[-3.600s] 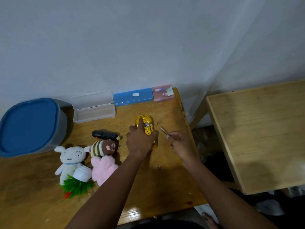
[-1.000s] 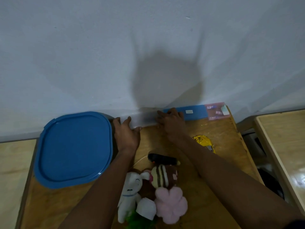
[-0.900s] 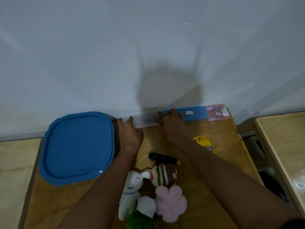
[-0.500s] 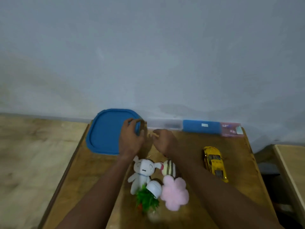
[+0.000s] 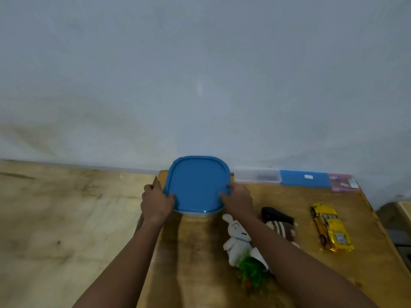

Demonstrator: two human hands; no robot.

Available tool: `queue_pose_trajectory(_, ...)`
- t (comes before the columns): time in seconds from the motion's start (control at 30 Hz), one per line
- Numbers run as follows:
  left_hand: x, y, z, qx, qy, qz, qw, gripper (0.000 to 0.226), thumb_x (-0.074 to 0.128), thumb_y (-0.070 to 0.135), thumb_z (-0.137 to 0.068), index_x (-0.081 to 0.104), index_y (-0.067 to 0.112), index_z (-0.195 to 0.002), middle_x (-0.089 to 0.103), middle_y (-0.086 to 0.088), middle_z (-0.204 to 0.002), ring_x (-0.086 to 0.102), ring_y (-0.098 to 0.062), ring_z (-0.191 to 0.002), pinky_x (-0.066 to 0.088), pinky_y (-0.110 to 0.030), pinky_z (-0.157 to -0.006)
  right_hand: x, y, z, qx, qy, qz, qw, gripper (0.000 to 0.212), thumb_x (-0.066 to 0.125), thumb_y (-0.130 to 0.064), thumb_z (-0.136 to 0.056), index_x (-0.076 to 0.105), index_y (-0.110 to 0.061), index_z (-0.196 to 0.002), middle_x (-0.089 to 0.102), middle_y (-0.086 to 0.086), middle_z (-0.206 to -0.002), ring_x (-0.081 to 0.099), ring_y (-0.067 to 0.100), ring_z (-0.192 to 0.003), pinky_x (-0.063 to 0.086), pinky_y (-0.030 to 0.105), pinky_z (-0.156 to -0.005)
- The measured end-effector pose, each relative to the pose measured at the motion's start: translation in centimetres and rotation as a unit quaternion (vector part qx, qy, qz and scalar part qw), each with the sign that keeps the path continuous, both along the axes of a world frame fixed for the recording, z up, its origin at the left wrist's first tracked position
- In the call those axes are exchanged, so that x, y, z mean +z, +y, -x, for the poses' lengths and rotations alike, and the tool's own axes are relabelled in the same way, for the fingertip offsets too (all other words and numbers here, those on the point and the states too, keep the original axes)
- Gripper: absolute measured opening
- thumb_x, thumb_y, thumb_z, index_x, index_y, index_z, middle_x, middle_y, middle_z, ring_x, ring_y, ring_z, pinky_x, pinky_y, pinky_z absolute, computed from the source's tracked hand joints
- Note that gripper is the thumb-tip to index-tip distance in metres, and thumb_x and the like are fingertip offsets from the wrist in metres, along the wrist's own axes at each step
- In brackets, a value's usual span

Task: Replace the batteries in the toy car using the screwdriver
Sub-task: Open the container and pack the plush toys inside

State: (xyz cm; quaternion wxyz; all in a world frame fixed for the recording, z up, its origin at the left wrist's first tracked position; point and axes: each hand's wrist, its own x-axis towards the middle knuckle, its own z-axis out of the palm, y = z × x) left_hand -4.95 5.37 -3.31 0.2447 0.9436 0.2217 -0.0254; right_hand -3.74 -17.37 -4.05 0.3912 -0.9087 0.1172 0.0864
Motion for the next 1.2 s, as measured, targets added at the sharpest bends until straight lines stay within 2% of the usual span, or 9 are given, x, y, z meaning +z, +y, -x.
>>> queue_pose_trajectory(0.1, -0.2, 1.7, -0.3, -0.011, -0.015, 0.047, 0.999, 0.013, 0.072, 0.024, -0.085, 0.062, 0.015, -0.084, 0.060, -0.012, -0.095, 0.061, -0.027, -0.077, 0.055, -0.040, -0.073, -0.9, 1.2, 0.0, -0.060, -0.015, -0.005, 0.998, 0.023, 0.055, -0.012, -0.078, 0.064, -0.018, -0.098, 0.064, 0.003, -0.092, 0.064, 0.021, -0.083, 0.060, 0.042, -0.069)
queue_pose_trajectory(0.2, -0.1, 2.3, -0.8, 0.007, -0.022, 0.092, 0.996, 0.021, 0.074, 0.016, -0.075, 0.061, 0.004, -0.063, 0.065, -0.010, -0.068, 0.061, -0.024, -0.060, 0.054, -0.035, -0.060, -0.7, 1.9, -0.1, -0.078, -0.006, 0.004, 0.997, 0.027, 0.060, -0.005, -0.076, 0.067, -0.010, -0.102, 0.063, -0.004, -0.082, 0.061, 0.014, -0.071, 0.053, 0.032, -0.051)
queue_pose_trajectory(0.3, -0.1, 2.4, -1.6, 0.017, -0.009, 0.118, 0.993, 0.017, 0.074, 0.013, -0.069, 0.068, -0.002, -0.066, 0.064, -0.009, -0.059, 0.060, -0.021, -0.054, 0.053, -0.034, -0.049, 0.0, 2.1, -0.6, -0.086, 0.013, 0.014, 0.996, 0.037, 0.065, -0.009, -0.080, 0.062, -0.014, -0.116, 0.055, -0.005, -0.090, 0.054, 0.014, -0.079, 0.035, 0.018, -0.049)
queue_pose_trajectory(0.43, 0.1, 3.1, -2.8, 0.037, 0.019, 0.156, 0.987, 0.017, 0.077, 0.013, -0.072, 0.068, 0.000, -0.065, 0.059, -0.003, -0.055, 0.055, -0.015, -0.049, 0.037, -0.023, -0.042, 0.2, 2.3, -1.0, -0.130, 0.039, 0.009, 0.991, 0.031, 0.070, -0.014, -0.079, 0.062, -0.017, -0.109, 0.055, -0.003, -0.093, 0.051, 0.015, -0.083, 0.037, 0.022, -0.057)
queue_pose_trajectory(0.6, -0.1, 4.0, -3.9, 0.076, 0.046, 0.216, 0.972, 0.030, 0.088, 0.024, -0.072, 0.069, 0.002, -0.079, 0.066, -0.006, -0.074, 0.059, -0.015, -0.063, 0.044, -0.028, -0.050, 0.1, 2.3, -1.2, -0.188, 0.065, -0.039, 0.979, 0.025, 0.077, -0.019, -0.077, 0.059, -0.018, -0.094, 0.059, -0.003, -0.091, 0.059, 0.017, -0.087, 0.044, 0.026, -0.063)
queue_pose_trajectory(0.8, -1.3, 4.5, -4.1, 0.092, 0.041, 0.265, 0.959, 0.032, 0.087, 0.022, -0.073, 0.059, 0.009, -0.063, 0.060, -0.005, -0.065, 0.059, -0.019, -0.061, 0.055, -0.036, -0.062, -0.3, 2.7, -1.1, -0.234, 0.044, -0.061, 0.969, 0.020, 0.080, -0.021, -0.070, 0.066, -0.018, -0.083, 0.066, 0.000, -0.087, 0.064, 0.017, -0.083, 0.052, 0.030, -0.063)
queue_pose_trajectory(0.9, -1.4, 4.5, -4.0, 0.093, 0.031, 0.283, 0.954, 0.025, 0.086, 0.020, -0.073, 0.065, 0.008, -0.071, 0.066, -0.006, -0.074, 0.065, -0.019, -0.069, 0.061, -0.039, -0.071, 0.0, 2.8, -0.7, -0.238, 0.027, -0.059, 0.969, 0.012, 0.079, -0.019, -0.071, 0.069, -0.016, -0.077, 0.068, 0.000, -0.080, 0.066, 0.016, -0.078, 0.055, 0.031, -0.062)
queue_pose_trajectory(1.03, -0.8, 4.1, -3.2, 0.107, 0.005, 0.311, 0.944, 0.019, 0.083, 0.017, -0.075, 0.066, 0.010, -0.081, 0.066, -0.004, -0.082, 0.065, -0.017, -0.076, 0.057, -0.032, -0.064, 1.2, 2.9, -0.9, -0.215, 0.009, -0.088, 0.973, 0.011, 0.074, -0.018, -0.076, 0.071, -0.014, -0.086, 0.069, 0.000, -0.082, 0.067, 0.014, -0.076, 0.059, 0.032, -0.065)
queue_pose_trajectory(1.2, 0.3, 3.2, -0.8, 0.151, -0.079, 0.377, 0.910, 0.024, 0.078, 0.009, -0.078, 0.068, 0.010, -0.100, 0.065, -0.001, -0.092, 0.062, -0.018, -0.084, 0.056, -0.031, -0.076, 2.3, 2.9, 0.7, -0.198, -0.016, -0.138, 0.970, 0.019, 0.065, -0.008, -0.083, 0.069, -0.010, -0.101, 0.070, 0.003, -0.092, 0.066, 0.017, -0.081, 0.054, 0.026, -0.062)
